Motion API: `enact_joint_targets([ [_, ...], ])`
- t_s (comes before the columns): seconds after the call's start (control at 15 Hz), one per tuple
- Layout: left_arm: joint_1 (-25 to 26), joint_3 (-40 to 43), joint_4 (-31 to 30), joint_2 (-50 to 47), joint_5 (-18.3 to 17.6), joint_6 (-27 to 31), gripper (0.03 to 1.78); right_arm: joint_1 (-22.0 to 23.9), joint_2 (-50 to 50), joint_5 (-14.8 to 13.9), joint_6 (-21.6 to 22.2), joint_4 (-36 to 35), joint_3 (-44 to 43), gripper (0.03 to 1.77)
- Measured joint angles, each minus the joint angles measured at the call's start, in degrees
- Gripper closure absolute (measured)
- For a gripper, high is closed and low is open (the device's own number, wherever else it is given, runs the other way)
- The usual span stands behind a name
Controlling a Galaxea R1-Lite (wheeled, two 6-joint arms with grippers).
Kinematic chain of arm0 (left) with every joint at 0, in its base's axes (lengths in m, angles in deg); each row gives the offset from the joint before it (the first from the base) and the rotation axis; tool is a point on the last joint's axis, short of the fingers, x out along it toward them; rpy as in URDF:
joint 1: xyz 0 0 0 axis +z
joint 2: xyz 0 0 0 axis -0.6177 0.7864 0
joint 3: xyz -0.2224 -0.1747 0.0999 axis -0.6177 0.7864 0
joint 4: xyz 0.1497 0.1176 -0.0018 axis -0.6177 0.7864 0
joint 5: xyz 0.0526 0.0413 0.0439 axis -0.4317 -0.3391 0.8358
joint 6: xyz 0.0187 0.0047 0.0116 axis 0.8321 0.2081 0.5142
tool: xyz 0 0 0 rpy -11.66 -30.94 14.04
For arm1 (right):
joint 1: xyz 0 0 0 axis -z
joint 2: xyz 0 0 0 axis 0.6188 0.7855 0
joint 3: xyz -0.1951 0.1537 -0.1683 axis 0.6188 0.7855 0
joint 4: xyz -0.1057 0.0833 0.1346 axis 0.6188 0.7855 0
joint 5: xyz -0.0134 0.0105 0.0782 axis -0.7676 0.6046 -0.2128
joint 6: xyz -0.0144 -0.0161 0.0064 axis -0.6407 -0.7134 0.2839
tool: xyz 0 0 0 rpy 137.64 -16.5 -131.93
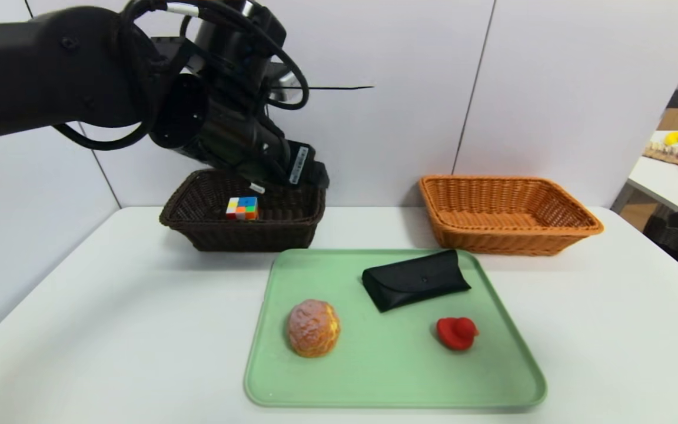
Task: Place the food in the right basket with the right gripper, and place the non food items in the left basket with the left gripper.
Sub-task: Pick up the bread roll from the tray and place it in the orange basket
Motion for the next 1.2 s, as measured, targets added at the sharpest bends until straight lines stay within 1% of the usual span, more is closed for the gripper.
enact_joint_targets([
  [0.13, -2.23, 3.18, -0.13, -1.9, -2.23, 1.19, 0.14, 0.04, -1.27, 0.01, 0.05, 0.09, 1.23, 0.1],
  [0.27, -3.72, 6.13, -1.29, -3.17, -3.15, 2.18, 0.14, 0.06, -2.34, -0.05, 0.09, 0.11, 2.21, 0.1],
  [0.4, -4.85, 8.13, -0.02, -4.07, -2.79, 1.48, 0.14, 0.09, -2.79, -0.11, 0.09, 0.02, 2.5, 0.1],
  [0.53, -5.22, 9.08, 3.39, -4.64, -2.32, -1.4, 0.13, 0.09, -2.88, 0.0, 0.09, -0.02, 2.65, 0.1],
  [0.67, -5.81, 10.24, 5.03, -5.42, -1.99, -3.17, 0.12, -0.57, -2.79, 0.22, -0.22, -0.06, 2.86, 0.1],
  [0.73, -5.96, 11.58, 5.05, -6.11, -1.29, -3.46, 0.12, -1.62, -2.73, 0.65, -0.5, -0.09, 3.13, 0.1],
  [0.8, -6.05, 13.13, 4.99, -6.96, 0.2, -4.02, 0.12, -3.46, -2.71, 1.27, -0.69, -0.09, 3.41, 0.1],
  [0.93, -6.12, 15.99, 4.85, -9.42, 3.8, -7.05, 0.12, -8.75, -1.96, 2.21, -1.29, -0.41, 4.0, 0.1],
  [1.0, -6.29, 16.8, 5.01, -10.93, 4.35, -9.12, 0.12, -10.58, -0.72, 2.4, -1.66, -1.49, 3.99, 0.1],
  [1.2, -6.4, 19.33, 5.89, -16.68, 4.96, -14.35, 0.12, -15.87, 5.21, 2.18, -1.9, -9.4, 2.65, 0.1],
])
